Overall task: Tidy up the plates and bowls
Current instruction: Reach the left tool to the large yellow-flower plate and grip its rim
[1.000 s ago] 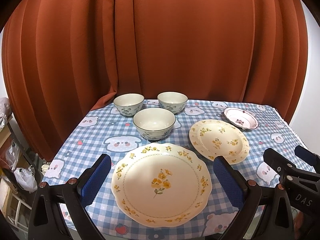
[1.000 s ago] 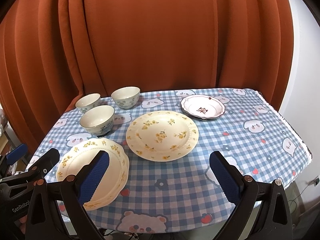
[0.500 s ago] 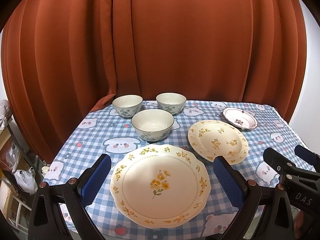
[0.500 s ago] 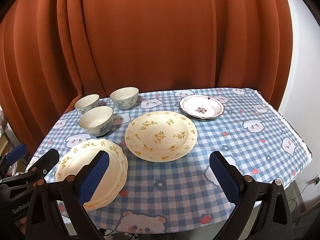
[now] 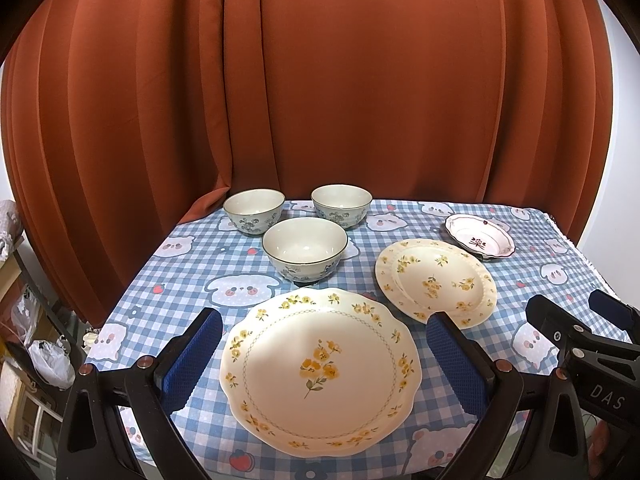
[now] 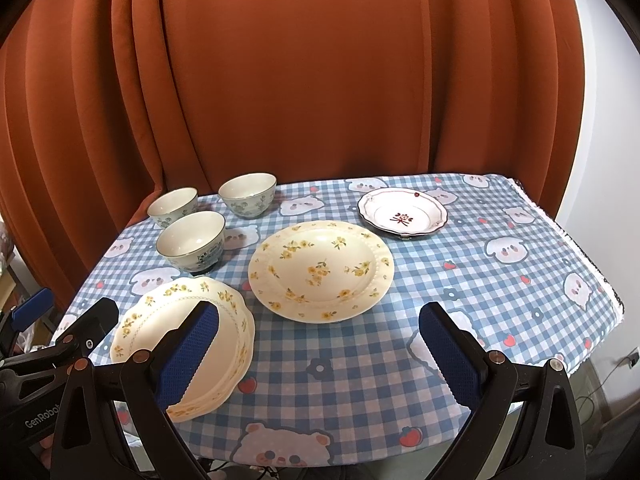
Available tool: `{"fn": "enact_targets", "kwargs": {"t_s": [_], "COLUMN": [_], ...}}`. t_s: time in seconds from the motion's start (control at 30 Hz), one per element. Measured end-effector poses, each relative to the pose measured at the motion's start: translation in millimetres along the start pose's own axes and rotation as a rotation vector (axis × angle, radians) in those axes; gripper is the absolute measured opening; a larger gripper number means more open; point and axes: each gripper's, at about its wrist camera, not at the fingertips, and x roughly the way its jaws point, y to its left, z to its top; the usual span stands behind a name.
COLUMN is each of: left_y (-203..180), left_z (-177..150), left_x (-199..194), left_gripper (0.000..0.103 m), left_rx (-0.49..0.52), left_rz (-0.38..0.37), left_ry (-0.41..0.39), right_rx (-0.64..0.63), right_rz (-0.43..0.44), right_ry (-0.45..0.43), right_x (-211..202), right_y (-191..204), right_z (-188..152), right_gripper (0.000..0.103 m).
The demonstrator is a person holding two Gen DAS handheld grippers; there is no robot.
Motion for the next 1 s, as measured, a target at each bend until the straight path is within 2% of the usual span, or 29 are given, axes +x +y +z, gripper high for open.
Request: {"fn": "enact_targets", "kwargs": {"t_s": [0.63,0.83,1.0], "left_y": [4.7,22.4,41.0], "left_z": [0.0,6.9,9.9], "left_x": [5.7,21.6,41.1], "left_gripper": [0.102,0.100,0.097], "left_rx": [0.000,0.003,-0.006], "left_rz": [-0.003,0.018,0.034], "left_ry": [0.012,0.050,0.105], "right_rx": [-0.001,0.000,-0.026], "right_rz": [-0.004,-0.008,0.005], "right_ry": [0.007,0.040,0.083], "right_x": [3.0,17.2,38.0], "right_y": [2.0,14.1,42.9], "right_z": [-1.1,3.1,11.1], "right_gripper": [0.101,0.101,0.101]}}
